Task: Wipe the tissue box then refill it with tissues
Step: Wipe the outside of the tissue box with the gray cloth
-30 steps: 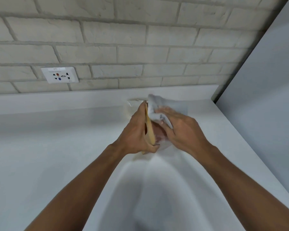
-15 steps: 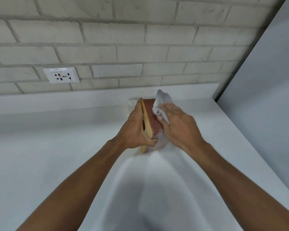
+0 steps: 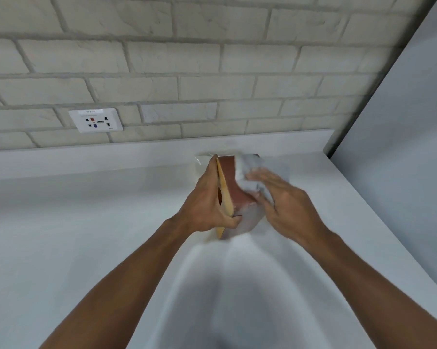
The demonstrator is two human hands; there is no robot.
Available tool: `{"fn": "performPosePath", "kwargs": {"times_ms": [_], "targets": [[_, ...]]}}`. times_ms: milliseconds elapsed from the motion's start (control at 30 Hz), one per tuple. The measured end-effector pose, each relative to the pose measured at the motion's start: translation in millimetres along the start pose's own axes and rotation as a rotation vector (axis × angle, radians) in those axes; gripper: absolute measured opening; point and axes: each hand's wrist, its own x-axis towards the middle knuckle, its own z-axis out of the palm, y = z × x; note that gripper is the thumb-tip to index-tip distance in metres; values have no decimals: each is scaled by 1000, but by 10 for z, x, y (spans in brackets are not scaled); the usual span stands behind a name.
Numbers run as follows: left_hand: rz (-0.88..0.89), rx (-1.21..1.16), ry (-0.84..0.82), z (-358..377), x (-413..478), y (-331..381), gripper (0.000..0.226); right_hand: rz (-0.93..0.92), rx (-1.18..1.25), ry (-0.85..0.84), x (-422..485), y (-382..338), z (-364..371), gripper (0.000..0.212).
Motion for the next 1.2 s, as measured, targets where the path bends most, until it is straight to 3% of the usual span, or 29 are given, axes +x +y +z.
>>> {"fn": "performPosePath", "kwargs": {"times_ms": [67,167,333,467,633,800,933,967,1067,1100,1133,1200], "targets": [[1,1,0,2,5,9,114,38,-43,24,21,-70,7,49],[5,4,-23,11,-2,-26,121,-179,-50,-45,-102,-180,129,47],[-18,37,4,7,7,-15,108,101,-95,-4,279,-82,-36,44],[3,71,2,25,-11,-55,97,-125,-50,-166,114,-267,77,44],[-36,99,12,7,-5,-25,114,115,-87,-128,439,-66,-110,47],[-8,143,-14,27,-43,-41,96,-125,12,-194,24,-248,-10,49],[-11,102,11,40,-40,-32,120,155,-17,-83,155,15,-125,43],[-7,93,9,48,-50,-26,121,133,-16,-83,123,-41,-101,42],[29,59,-3,55,-80,10,121,-178,-2,-83,-149,-187,21,45],[36,78,-13,56,-91,16,123,-180,15,-75,-161,-146,-31,44],[28,95,-19,54,-103,24,127,-72,25,-43,-96,-47,-102,43],[22,136,-34,59,-145,20,140,352,118,1,79,237,-198,49]]}}
